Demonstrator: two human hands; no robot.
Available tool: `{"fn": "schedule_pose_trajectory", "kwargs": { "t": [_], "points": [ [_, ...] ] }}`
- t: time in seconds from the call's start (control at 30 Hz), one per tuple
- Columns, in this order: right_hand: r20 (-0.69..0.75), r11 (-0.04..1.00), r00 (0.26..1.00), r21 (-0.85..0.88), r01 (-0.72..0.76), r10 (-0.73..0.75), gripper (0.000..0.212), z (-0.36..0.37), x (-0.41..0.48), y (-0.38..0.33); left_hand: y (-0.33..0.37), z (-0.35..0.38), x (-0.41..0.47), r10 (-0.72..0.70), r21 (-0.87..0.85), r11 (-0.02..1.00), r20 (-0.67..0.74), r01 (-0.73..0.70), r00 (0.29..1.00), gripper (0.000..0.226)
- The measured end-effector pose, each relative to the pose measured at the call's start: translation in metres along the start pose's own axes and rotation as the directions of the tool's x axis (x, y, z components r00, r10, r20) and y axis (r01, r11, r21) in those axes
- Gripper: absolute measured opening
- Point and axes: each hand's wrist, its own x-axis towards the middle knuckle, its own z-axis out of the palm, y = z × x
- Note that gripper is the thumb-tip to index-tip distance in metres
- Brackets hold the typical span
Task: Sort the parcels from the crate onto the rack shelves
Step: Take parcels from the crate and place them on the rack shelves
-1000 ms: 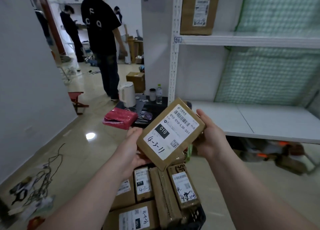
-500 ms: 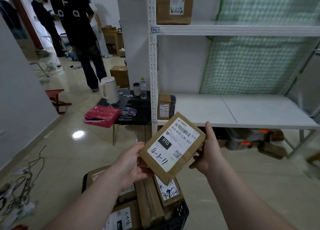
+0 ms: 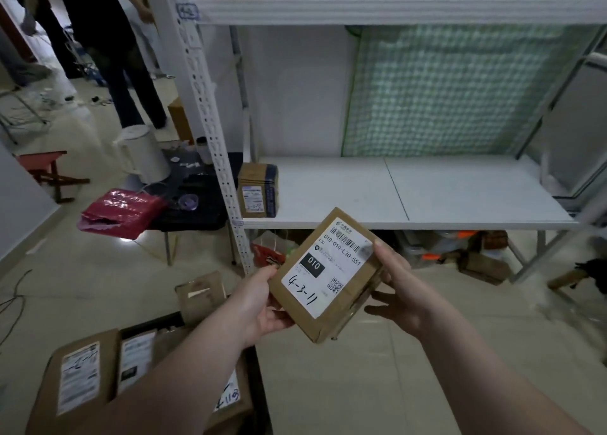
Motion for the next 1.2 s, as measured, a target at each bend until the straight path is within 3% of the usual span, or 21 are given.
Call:
{"fn": "schedule_pose_trajectory", "kwargs": {
  "t": [0.1,0.2,0.33,0.47,0.9,1.2],
  "points": [
    [0.051,1.000,0.999,-0.025,-0.010,0.011,0.105,-0.021,0.025,-0.016,0.002,0.024,0.017,-0.019,-0.050,0.999,-0.015,0.018,1.000,0.035],
    [0.088,0.999,0.996,-0.032,0.008,-0.005,0.110,-0.025,0.049,-0.024,0.003,0.035,0.029,-0.036,-0.115,0.993,-0.035,0.031,0.999,0.032],
    [0.110,1.000,0.994,-0.029,0.007,-0.004,0.091,-0.017,0.079,-0.034,0.010,0.037,0.051,-0.064,-0.174,0.983,-0.078,0.050,0.995,0.031],
    [0.117,0.999,0.992,0.018,-0.040,0.038,0.051,-0.008,0.122,-0.045,0.023,0.031,0.088,-0.096,-0.173,0.982,-0.137,0.071,0.986,0.032],
    [0.079,0.996,0.997,-0.092,0.018,-0.011,0.040,0.046,0.296,-0.120,0.116,0.031,0.257,-0.200,-0.350,0.927,-0.164,0.133,0.966,0.026],
    [0.093,0.990,0.993,-0.126,-0.065,0.077,0.034,0.073,0.415,-0.112,0.126,0.015,0.362,-0.280,-0.470,0.866,-0.179,0.168,0.943,0.018]
  ]
}}
